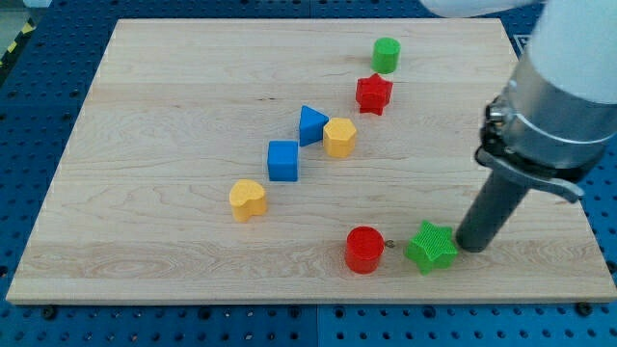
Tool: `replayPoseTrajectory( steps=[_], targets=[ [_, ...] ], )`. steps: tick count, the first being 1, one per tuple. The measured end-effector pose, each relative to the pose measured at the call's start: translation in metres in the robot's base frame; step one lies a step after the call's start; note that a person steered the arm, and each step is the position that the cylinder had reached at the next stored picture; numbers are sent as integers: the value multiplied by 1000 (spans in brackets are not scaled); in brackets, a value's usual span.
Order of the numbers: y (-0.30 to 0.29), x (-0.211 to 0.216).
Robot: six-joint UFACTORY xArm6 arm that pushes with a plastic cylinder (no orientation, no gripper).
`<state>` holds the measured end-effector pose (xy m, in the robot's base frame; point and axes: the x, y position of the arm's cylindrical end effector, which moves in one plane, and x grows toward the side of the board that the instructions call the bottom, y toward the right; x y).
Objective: Point your arm on the top right side of red star
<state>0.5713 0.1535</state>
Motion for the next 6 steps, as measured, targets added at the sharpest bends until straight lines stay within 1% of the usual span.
replayPoseTrajectory(
  steps=[2, 3, 4, 5, 6],
  targets=[
    [-52, 3],
    [-49, -6],
    [15, -54],
    [89, -112],
    [103, -171]
  ],
)
